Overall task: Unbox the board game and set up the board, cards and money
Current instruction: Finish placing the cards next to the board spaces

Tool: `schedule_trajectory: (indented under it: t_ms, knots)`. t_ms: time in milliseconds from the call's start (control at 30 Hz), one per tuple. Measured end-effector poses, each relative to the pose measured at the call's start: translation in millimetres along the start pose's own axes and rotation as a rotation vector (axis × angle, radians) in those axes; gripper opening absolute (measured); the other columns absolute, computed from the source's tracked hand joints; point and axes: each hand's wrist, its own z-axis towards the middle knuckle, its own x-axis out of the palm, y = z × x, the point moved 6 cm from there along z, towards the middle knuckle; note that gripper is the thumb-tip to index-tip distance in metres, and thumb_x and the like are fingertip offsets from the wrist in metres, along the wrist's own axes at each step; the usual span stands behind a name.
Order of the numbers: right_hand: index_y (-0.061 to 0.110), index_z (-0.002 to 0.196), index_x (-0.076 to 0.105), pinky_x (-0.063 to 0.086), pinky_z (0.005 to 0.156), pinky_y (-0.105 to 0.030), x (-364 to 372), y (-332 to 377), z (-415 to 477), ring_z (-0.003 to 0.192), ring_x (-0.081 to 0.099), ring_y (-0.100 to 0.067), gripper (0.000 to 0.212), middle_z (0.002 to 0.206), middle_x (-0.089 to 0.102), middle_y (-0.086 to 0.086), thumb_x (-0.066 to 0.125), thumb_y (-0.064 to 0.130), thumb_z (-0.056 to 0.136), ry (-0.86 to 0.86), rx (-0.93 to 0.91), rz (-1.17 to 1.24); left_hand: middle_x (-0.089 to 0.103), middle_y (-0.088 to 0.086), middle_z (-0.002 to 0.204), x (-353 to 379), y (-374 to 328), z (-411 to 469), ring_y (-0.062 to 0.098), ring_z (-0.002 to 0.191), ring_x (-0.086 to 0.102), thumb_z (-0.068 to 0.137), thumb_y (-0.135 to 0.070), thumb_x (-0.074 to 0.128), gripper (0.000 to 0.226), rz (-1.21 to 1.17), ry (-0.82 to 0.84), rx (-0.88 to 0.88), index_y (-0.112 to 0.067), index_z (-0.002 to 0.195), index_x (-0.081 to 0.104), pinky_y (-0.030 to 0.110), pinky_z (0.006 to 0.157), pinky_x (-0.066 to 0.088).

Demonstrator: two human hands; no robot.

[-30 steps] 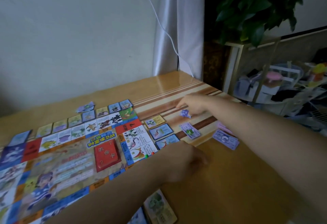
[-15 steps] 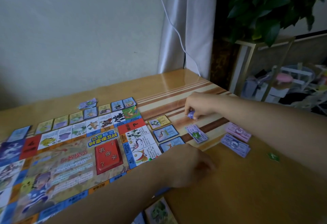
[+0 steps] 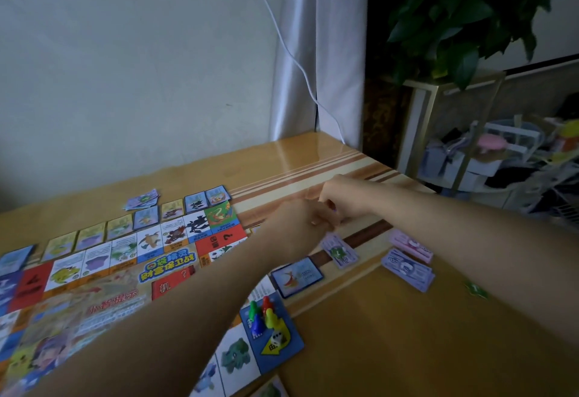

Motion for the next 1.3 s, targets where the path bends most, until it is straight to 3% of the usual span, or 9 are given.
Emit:
schedule_trajectory:
  t_ms: [167, 333, 467, 533, 700, 833, 967, 1067, 1300]
  knots:
    - [0.011, 0.095, 0.068, 0.041, 0.054, -0.021, 1.0, -5.6, 4.4, 0.072, 0.061, -0.015, 0.018, 0.091, 0.068, -0.007, 0.072, 0.005, 0.079, 0.072, 0.066, 0.138, 0.062, -0.003, 0.124, 3.9, 43.6, 39.0, 0.017, 0.109, 0.058, 0.091, -0.013, 0.050, 0.035, 0.209, -0.025, -0.241, -0.027, 0.119, 0.065, 0.036, 0.094, 0.049]
    - [0.014, 0.090, 0.068, 0.042, 0.053, -0.020, 0.6, -8.7, 0.1, 0.058, 0.058, -0.008, 0.018, 0.074, 0.064, 0.002, 0.073, 0.002, 0.077, 0.057, 0.072, 0.266, 0.062, -0.004, 0.121, 14.9, 47.8, 54.0, 0.017, 0.111, 0.057, 0.090, -0.022, 0.056, 0.034, 0.314, 0.007, -0.267, -0.025, 0.123, 0.061, 0.037, 0.093, 0.050]
    - [0.013, 0.098, 0.071, 0.048, 0.067, -0.020, -8.8, -16.2, -12.8, 0.079, 0.060, -0.007, 0.022, 0.087, 0.063, 0.006, 0.075, 0.007, 0.077, -0.040, 0.068, 0.387, 0.063, -0.002, 0.122, 16.0, 49.6, 64.9, 0.017, 0.111, 0.058, 0.089, -0.022, 0.058, 0.034, 0.308, 0.005, -0.261, -0.023, 0.123, 0.062, 0.036, 0.096, 0.048]
    - [0.011, 0.100, 0.070, 0.051, 0.065, -0.018, -20.1, -30.5, -25.3, 0.082, 0.062, -0.008, 0.022, 0.095, 0.067, -0.001, 0.075, 0.007, 0.078, -0.168, 0.145, 0.626, 0.064, -0.001, 0.121, 16.4, 46.9, 71.4, 0.016, 0.110, 0.059, 0.089, -0.017, 0.057, 0.034, 0.297, 0.002, -0.216, -0.021, 0.122, 0.063, 0.034, 0.098, 0.046]
    - [0.005, 0.109, 0.061, 0.054, 0.067, -0.019, -19.2, -59.7, -57.3, 0.082, 0.064, -0.014, 0.026, 0.100, 0.066, -0.012, 0.060, -0.006, 0.086, -0.424, 0.312, 1.708, 0.061, 0.001, 0.126, 26.0, 34.2, 83.9, 0.017, 0.113, 0.056, 0.092, -0.022, 0.059, 0.035, 0.331, 0.083, -0.119, -0.018, 0.126, 0.061, 0.029, 0.099, 0.044]
    - [0.006, 0.096, 0.063, 0.052, 0.076, -0.026, 10.5, -66.1, -67.7, 0.086, 0.058, -0.015, 0.016, 0.098, 0.060, -0.012, 0.052, -0.005, 0.092, -0.470, 0.467, 2.152, 0.058, 0.005, 0.128, 32.8, 26.9, 93.8, 0.021, 0.117, 0.052, 0.091, -0.028, 0.059, 0.035, 0.447, 0.154, -0.093, -0.015, 0.124, 0.062, 0.031, 0.100, 0.041]
    - [0.002, 0.087, 0.058, 0.042, 0.094, -0.028, 25.2, -64.7, -73.1, 0.093, 0.056, -0.017, 0.017, 0.105, 0.055, -0.011, 0.046, -0.005, 0.095, -0.517, 0.581, 2.299, 0.060, 0.006, 0.125, 33.4, 23.0, 103.1, 0.022, 0.116, 0.054, 0.089, -0.028, 0.063, 0.036, 0.517, 0.223, -0.094, -0.013, 0.122, 0.063, 0.029, 0.098, 0.040]
    - [-0.005, 0.109, 0.058, 0.039, 0.101, -0.032, 28.1, -67.8, -75.1, 0.124, 0.049, -0.023, 0.020, 0.129, 0.051, -0.015, 0.043, -0.007, 0.096, -0.578, 0.633, 2.366, 0.062, 0.004, 0.123, 32.5, 22.5, 109.4, 0.020, 0.114, 0.055, 0.090, -0.028, 0.063, 0.034, 0.561, 0.258, -0.098, -0.014, 0.121, 0.065, 0.025, 0.094, 0.039]
    - [-0.006, 0.131, 0.047, 0.035, 0.108, -0.034, 30.3, -81.8, -73.8, 0.131, 0.042, -0.028, 0.037, 0.144, 0.041, -0.018, 0.037, -0.011, 0.096, -0.673, 0.735, 2.296, 0.064, 0.003, 0.120, 32.4, 25.8, 116.1, 0.020, 0.112, 0.057, 0.089, -0.031, 0.063, 0.037, 0.557, 0.305, -0.157, -0.014, 0.122, 0.064, 0.026, 0.091, 0.040]
